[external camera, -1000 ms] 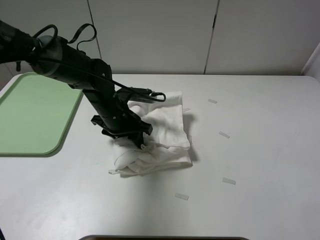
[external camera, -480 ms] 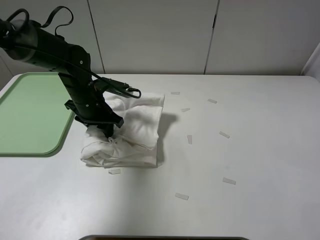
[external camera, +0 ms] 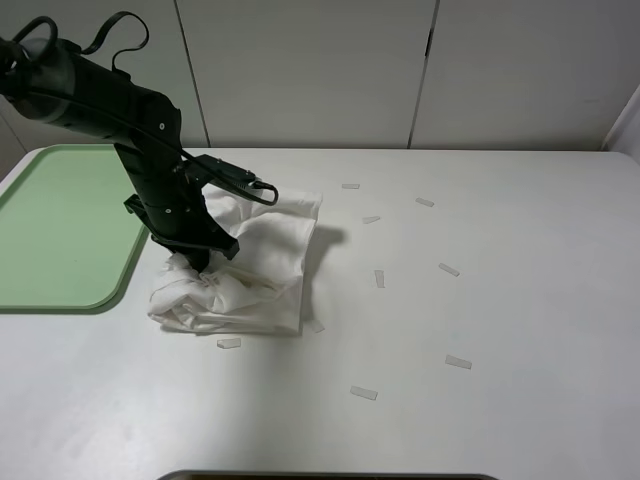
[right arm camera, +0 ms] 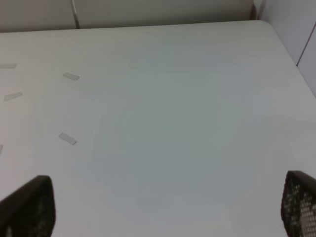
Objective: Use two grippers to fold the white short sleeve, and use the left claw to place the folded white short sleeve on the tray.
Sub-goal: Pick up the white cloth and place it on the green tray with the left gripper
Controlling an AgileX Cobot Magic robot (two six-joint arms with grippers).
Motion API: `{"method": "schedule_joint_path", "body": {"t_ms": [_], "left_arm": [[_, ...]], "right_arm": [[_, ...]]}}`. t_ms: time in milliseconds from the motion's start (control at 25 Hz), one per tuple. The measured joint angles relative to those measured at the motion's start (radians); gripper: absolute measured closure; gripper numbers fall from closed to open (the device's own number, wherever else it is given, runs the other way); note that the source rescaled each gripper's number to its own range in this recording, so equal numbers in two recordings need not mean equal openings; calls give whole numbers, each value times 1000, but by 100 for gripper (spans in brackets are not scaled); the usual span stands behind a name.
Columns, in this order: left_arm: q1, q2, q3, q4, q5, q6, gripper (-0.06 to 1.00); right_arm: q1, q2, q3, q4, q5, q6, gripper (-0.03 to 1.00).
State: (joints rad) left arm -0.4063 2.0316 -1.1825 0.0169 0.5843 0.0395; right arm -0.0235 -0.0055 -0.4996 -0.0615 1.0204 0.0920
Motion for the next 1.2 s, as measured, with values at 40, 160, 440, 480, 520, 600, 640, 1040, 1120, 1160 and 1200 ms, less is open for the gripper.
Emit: {"method": "schedule_joint_path", "body": {"t_ms": [40,160,440,480,520,600,640,1040,1120,1160,1200], "left_arm": [[0,0,0,10,6,0,75],[0,0,-10,83,62,0,76],[13,0,-83,195,190,0,76],[13,0,-83,195,190,0,76],[20,0,-94,201,198,0,76],[44,0,-119,208,209,0,76],[79,0,-133,208,210,0,76],[258,0,-137,209,215,4,76],[349,0,-138,222,208,32,76],[372,0,-139,232,206,37,76],[393,0,-140,246,201,39,76]], "right_arm": [[0,0,0,0,0,0,-3],[0,0,0,0,0,0,-3],[0,0,0,0,0,0,-3],[0,0,0,0,0,0,-3],[0,0,0,0,0,0,-3],[0,0,0,0,0,0,-3],[0,0,0,0,0,0,-3],[0,0,0,0,0,0,-3],[0,0,0,0,0,0,-3],[0,0,0,0,0,0,-3],[0,0,0,0,0,0,-3]]}}
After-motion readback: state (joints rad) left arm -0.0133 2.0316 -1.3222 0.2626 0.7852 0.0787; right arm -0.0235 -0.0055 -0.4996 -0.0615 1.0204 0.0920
